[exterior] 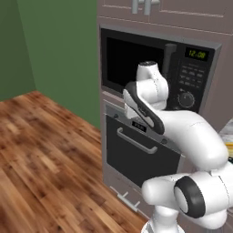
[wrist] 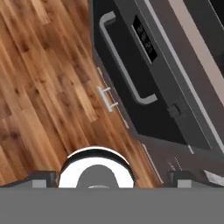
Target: Take the baked cake out of the oven and place it on the plate for cooling. Then close the oven door.
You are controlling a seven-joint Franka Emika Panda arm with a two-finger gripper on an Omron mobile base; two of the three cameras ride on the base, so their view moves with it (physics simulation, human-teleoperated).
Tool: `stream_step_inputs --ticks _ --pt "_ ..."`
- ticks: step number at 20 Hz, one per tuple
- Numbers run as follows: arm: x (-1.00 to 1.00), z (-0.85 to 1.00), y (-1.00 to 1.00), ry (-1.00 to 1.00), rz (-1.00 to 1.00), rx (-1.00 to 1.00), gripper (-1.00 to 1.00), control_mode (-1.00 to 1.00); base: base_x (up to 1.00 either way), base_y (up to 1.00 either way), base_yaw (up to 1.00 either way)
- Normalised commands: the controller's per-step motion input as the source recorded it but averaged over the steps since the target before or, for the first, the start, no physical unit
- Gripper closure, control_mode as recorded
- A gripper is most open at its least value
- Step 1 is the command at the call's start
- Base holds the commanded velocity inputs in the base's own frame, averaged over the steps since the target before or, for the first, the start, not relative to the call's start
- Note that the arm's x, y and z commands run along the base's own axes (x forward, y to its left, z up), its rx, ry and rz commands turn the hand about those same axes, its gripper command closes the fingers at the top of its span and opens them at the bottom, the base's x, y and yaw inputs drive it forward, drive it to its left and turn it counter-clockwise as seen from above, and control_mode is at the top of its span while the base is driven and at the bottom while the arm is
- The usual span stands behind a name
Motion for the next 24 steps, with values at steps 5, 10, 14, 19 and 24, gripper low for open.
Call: stream_step_inputs --ticks 5,10,14,19,24 --pt "0.59 -0.7 0.16 0.18 0.0 -0.22 -1.0 -1.0 0.0 0.0 0.0" --pt "0.53 -0.66 0.0 0.13 0.0 -0.18 -1.0 -1.0 0.0 0.0 0.0" --pt "0.5 -0.68 0.0 0.16 0.0 -0.16 -1.0 -1.0 0.0 0.0 0.0" --pt "0.46 -0.61 0.0 0.11 0.0 -0.17 -1.0 -1.0 0.0 0.0 0.0" --pt "0.4 -0.64 -0.04 0.05 0.0 -0.16 -1.0 -1.0 0.0 0.0 0.0"
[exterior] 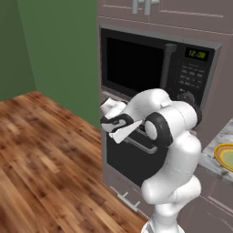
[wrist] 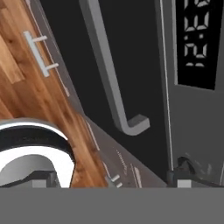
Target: Take the baked cake out of the oven and place it on the plate for cooling. Then close the oven door.
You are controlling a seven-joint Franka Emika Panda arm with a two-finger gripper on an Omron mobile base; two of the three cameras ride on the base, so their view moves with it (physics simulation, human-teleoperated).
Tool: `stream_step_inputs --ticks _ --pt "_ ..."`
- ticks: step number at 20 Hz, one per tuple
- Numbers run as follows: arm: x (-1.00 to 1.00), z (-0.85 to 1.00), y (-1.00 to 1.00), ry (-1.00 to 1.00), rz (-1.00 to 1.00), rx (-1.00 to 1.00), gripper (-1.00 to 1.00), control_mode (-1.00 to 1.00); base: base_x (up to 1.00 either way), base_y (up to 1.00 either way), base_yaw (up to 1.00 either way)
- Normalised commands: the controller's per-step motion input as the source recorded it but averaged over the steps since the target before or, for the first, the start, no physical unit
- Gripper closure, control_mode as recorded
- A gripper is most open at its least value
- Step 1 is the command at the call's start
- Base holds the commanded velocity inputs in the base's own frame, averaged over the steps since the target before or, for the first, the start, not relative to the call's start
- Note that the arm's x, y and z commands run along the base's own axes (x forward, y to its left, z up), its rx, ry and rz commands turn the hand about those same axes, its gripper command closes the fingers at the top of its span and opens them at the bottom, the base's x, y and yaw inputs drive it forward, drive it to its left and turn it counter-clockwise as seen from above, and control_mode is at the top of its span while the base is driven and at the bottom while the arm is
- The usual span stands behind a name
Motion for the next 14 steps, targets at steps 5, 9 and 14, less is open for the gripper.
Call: stream_step_inputs --ticks 5,9,14 --pt "0.45 -0.55 -0.18 0.01 0.0 -0.13 -1.0 -1.0 0.0 0.0 0.0" --pt "0.31 -0.52 -0.21 -0.01 0.0 -0.02 -1.0 -1.0 0.0 0.0 0.0" --pt "0.25 -0.53 -0.09 -0.06 0.0 0.0 -1.0 -1.0 0.0 0.0 0.0"
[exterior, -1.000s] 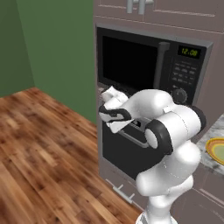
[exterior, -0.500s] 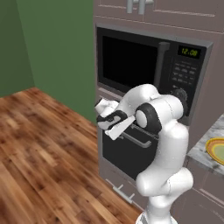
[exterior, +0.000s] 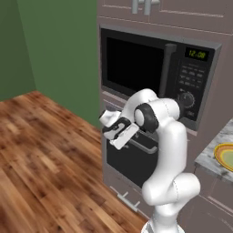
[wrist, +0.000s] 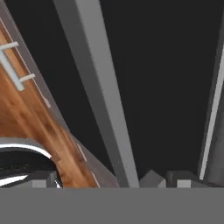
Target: Take the baked cake out of the oven and place it on the plate for cooling. Then close the oven door.
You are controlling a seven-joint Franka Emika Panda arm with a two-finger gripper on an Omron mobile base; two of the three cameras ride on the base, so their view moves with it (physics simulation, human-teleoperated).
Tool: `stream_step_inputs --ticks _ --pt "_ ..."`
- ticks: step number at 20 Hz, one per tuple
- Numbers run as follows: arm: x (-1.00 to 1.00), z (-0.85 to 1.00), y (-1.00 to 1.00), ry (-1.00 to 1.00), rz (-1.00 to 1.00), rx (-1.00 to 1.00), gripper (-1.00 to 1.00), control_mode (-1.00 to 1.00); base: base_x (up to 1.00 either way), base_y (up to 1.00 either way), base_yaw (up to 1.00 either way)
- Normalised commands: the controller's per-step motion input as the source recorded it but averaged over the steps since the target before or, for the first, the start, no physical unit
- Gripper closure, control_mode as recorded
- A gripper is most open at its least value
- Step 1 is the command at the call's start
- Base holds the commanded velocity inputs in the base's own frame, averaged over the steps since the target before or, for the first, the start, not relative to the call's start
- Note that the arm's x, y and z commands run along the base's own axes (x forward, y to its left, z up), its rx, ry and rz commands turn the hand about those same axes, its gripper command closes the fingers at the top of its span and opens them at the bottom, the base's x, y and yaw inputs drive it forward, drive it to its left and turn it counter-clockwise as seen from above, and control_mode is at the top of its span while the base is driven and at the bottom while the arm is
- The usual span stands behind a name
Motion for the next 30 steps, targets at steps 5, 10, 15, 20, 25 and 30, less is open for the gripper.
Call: stream_step_inputs --ticks 5,10,15,20,25,30 --pt "0.2 -0.4 -0.06 -0.15 0.0 0.0 -1.0 -1.0 0.0 0.0 0.0" --pt "0.11 -0.21 -0.08 -0.26 0.0 0.0 -1.0 -1.0 0.0 0.0 0.0" --pt "0.03 -0.09 -0.19 -0.32 0.0 0.0 -1.0 -1.0 0.0 0.0 0.0" --pt "0.0 -0.26 -0.3 -0.22 0.0 0.0 -1.0 -1.0 0.0 0.0 0.0" --pt "0.14 -0.32 -0.08 -0.02 0.0 0.0 1.0 -1.0 0.0 0.0 0.0" --pt "0.02 -0.42 0.1 0.03 0.0 0.0 1.0 -1.0 0.0 0.0 0.0"
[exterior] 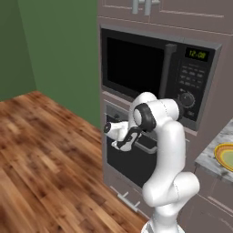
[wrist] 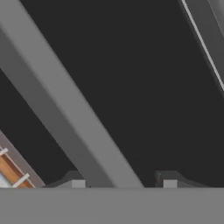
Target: Take the baked cake out of the oven and place it on the plate for cooling. Then close the oven door.
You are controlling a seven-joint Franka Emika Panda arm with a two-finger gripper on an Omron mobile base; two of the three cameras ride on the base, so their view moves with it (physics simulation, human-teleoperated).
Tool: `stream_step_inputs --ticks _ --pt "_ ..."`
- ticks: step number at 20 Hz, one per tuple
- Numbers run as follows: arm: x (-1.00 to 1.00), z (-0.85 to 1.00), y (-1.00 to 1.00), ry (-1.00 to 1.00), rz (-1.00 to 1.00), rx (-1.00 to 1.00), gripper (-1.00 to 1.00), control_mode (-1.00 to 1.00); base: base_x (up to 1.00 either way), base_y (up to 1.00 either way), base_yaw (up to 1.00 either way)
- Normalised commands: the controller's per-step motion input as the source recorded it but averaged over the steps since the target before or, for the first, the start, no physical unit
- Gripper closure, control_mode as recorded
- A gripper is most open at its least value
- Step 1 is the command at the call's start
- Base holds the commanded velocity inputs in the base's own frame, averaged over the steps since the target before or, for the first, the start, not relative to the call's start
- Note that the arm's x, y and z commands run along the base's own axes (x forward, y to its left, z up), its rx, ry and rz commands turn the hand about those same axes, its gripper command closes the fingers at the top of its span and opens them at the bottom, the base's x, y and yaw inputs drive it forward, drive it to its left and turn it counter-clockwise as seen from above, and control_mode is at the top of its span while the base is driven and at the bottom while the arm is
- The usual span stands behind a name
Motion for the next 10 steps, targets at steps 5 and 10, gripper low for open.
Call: stream_step_inputs --ticks 5,10 --pt "-0.36 -0.6 0.61 0.05 0.0 0.0 1.0 -1.0 0.0 0.0 0.0" --pt "-0.66 -0.62 0.97 0.01 0.0 0.0 1.0 -1.0 0.0 0.0 0.0"
